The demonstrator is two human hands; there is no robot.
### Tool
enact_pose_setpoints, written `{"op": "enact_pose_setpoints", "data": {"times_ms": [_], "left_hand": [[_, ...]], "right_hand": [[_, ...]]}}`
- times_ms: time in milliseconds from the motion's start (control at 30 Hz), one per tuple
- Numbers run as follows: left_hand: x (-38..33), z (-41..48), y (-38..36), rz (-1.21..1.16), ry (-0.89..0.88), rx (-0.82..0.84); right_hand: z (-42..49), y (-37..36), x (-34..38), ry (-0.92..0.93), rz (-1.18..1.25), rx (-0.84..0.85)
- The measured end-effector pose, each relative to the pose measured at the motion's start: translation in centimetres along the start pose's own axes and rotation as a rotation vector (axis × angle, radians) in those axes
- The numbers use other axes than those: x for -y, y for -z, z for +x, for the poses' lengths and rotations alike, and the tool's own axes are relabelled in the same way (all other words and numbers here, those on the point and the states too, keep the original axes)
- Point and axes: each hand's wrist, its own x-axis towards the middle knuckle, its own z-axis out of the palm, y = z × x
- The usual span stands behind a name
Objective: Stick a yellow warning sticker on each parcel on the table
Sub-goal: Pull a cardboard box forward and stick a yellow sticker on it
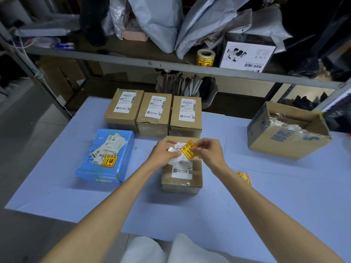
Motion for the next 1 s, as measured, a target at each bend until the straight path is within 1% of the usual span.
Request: {"op": "enact_pose_setpoints", "data": {"times_ms": [100,200,333,500,633,733,833,900,1000], "left_hand": [[0.4,0.2,0.1,0.049,-0.017,-0.047],[0.7,0.1,-0.4,0.061,0.013,-0.037],[0.8,0.2,-1.6,0.067,-0.013,-0.056],[0.6,-0.2,-2.4,0.023,-0.043,-0.088],[0.4,-0.5,-2.6,0.082,-0.045,-0.113],[0.1,-0.7,-2.6,0.135,-0.022,-0.130],[-0.4,-0.9,-2.7,0.187,0.020,-0.187],[-0.6,-1.1,-2.7,0.197,0.043,-0.210],[-0.4,-1.0,-2.6,0.165,0.033,-0.190]], "right_hand": [[-0.2,0.1,-0.2,-0.085,0.074,-0.025],[-0.6,0.0,-0.2,-0.150,0.184,-0.013],[-1.3,-0.3,-0.4,-0.191,0.282,0.015],[-1.3,-0.6,-1.0,-0.236,0.339,-0.050],[-1.2,-0.6,-1.2,-0.262,0.346,-0.103],[-1.3,-0.6,-1.2,-0.279,0.334,-0.098],[-1.3,-0.5,-1.2,-0.284,0.310,-0.092],[-1.2,-0.4,-1.2,-0.283,0.305,-0.081],[-1.4,-0.3,-1.0,-0.266,0.318,-0.046]]}}
